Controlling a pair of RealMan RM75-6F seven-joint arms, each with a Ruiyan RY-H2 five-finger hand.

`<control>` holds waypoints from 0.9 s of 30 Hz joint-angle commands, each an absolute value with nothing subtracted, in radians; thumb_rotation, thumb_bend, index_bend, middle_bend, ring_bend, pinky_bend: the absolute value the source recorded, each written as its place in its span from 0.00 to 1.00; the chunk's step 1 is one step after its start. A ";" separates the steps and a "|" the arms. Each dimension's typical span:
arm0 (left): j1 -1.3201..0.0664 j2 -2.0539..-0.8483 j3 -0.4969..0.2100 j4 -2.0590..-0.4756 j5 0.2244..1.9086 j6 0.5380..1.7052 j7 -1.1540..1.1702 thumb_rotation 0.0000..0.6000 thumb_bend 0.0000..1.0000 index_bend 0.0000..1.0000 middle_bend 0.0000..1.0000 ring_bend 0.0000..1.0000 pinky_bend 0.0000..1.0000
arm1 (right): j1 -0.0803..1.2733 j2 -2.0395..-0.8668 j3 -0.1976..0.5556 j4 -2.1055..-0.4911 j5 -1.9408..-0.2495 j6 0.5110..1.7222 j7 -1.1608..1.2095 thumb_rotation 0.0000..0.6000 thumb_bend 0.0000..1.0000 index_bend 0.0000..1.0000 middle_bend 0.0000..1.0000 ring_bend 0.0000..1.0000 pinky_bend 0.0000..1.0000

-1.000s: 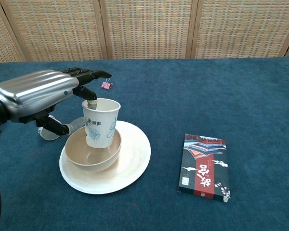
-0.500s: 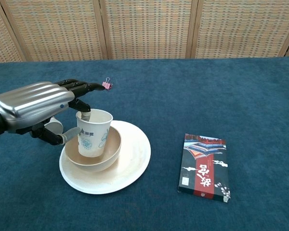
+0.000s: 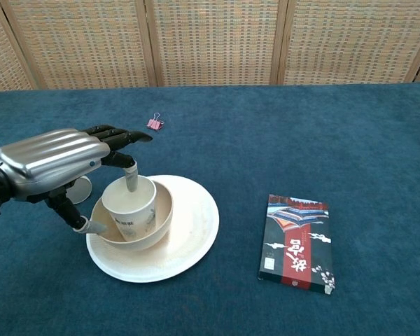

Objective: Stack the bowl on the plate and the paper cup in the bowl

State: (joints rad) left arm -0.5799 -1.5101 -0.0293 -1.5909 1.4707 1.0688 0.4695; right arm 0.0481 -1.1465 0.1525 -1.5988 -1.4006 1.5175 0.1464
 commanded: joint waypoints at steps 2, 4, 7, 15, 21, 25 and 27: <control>-0.579 -1.503 -0.031 -1.598 1.471 1.075 0.460 1.00 0.07 0.33 0.00 0.00 0.00 | 0.049 -1.147 0.153 -1.599 -1.400 1.517 0.145 1.00 0.15 0.22 0.00 0.00 0.00; -0.578 -1.497 -0.033 -1.602 1.471 1.081 0.455 1.00 0.07 0.31 0.00 0.00 0.00 | 0.048 -1.147 0.153 -1.599 -1.400 1.518 0.144 1.00 0.15 0.22 0.00 0.00 0.00; -0.571 -1.480 -0.039 -1.616 1.473 1.098 0.435 1.00 0.06 0.28 0.00 0.00 0.00 | 0.048 -1.148 0.153 -1.599 -1.401 1.518 0.143 1.00 0.15 0.22 0.00 0.00 0.00; -0.507 -1.347 -0.067 -1.710 1.487 1.229 0.319 1.00 0.06 0.21 0.00 0.00 0.00 | 0.051 -1.152 0.151 -1.600 -1.405 1.516 0.134 1.00 0.15 0.22 0.00 0.00 0.00; -0.424 -1.236 -0.052 -1.734 1.509 1.346 0.257 1.00 0.05 0.12 0.00 0.00 0.00 | 0.054 -1.157 0.143 -1.604 -1.416 1.512 0.119 1.00 0.15 0.22 0.00 0.00 0.00; -0.374 -1.219 -0.034 -1.706 1.523 1.408 0.246 1.00 0.05 0.10 0.00 0.00 0.00 | 0.057 -1.160 0.136 -1.604 -1.427 1.509 0.111 1.00 0.15 0.22 0.00 0.00 0.00; -0.345 -1.216 -0.020 -1.693 1.526 1.439 0.239 1.00 0.05 0.09 0.00 0.00 0.00 | 0.059 -1.162 0.132 -1.604 -1.435 1.507 0.105 1.00 0.15 0.22 0.00 0.00 0.00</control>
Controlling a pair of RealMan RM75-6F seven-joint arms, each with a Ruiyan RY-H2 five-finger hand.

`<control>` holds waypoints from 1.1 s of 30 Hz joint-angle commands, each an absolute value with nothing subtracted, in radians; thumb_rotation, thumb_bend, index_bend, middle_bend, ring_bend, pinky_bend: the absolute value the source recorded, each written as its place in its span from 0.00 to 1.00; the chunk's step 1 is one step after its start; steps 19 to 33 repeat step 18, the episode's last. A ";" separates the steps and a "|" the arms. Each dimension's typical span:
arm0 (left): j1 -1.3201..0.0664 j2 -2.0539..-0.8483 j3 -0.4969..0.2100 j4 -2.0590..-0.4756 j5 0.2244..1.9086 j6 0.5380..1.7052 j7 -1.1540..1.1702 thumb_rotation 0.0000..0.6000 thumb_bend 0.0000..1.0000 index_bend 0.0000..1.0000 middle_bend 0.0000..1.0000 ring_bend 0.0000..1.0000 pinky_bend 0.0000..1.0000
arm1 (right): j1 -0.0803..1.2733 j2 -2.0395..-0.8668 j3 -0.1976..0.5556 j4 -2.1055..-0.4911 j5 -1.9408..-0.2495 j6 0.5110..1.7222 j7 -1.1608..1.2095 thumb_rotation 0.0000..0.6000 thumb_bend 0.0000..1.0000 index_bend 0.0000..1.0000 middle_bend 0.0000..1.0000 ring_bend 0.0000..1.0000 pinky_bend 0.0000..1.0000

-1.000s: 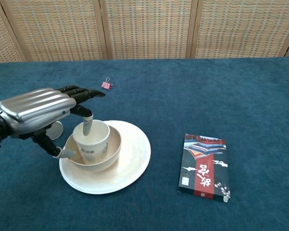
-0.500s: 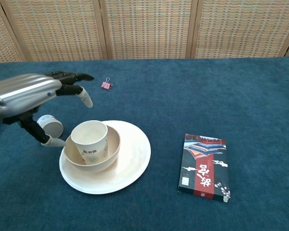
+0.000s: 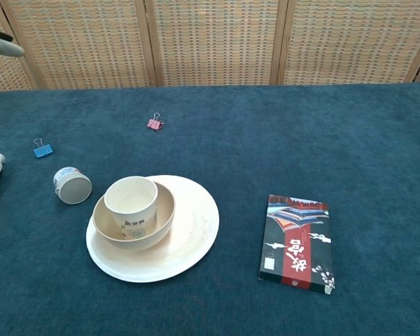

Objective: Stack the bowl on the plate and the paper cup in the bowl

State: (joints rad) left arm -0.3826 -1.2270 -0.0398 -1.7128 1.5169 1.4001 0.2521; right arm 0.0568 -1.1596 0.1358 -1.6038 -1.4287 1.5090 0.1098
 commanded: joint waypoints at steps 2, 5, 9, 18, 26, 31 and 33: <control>-0.305 -1.212 0.001 -1.674 1.529 1.474 0.243 1.00 0.05 0.08 0.00 0.00 0.00 | 0.062 -1.166 0.126 -1.605 -1.445 1.505 0.094 1.00 0.15 0.22 0.00 0.00 0.00; -0.263 -1.209 0.022 -1.666 1.524 1.510 0.257 1.00 0.05 0.08 0.00 0.00 0.00 | 0.065 -1.171 0.118 -1.605 -1.457 1.502 0.079 1.00 0.15 0.22 0.00 0.00 0.00; -0.185 -1.215 0.052 -1.660 1.523 1.589 0.270 1.00 0.05 0.08 0.00 0.00 0.00 | 0.071 -1.182 0.101 -1.606 -1.484 1.494 0.049 1.00 0.15 0.22 0.00 0.00 0.00; -0.096 -1.267 0.063 -1.574 1.523 1.652 0.285 1.00 0.05 0.08 0.00 0.00 0.00 | 0.086 -1.203 0.082 -1.599 -1.502 1.470 0.021 1.00 0.15 0.22 0.00 0.00 0.00; -0.096 -1.267 0.063 -1.574 1.523 1.652 0.285 1.00 0.05 0.08 0.00 0.00 0.00 | 0.086 -1.203 0.082 -1.599 -1.502 1.470 0.021 1.00 0.15 0.22 0.00 0.00 0.00; -0.096 -1.267 0.063 -1.574 1.523 1.652 0.285 1.00 0.05 0.08 0.00 0.00 0.00 | 0.086 -1.203 0.082 -1.599 -1.502 1.470 0.021 1.00 0.15 0.22 0.00 0.00 0.00; -0.096 -1.267 0.063 -1.574 1.523 1.652 0.285 1.00 0.05 0.08 0.00 0.00 0.00 | 0.086 -1.203 0.082 -1.599 -1.502 1.470 0.021 1.00 0.15 0.22 0.00 0.00 0.00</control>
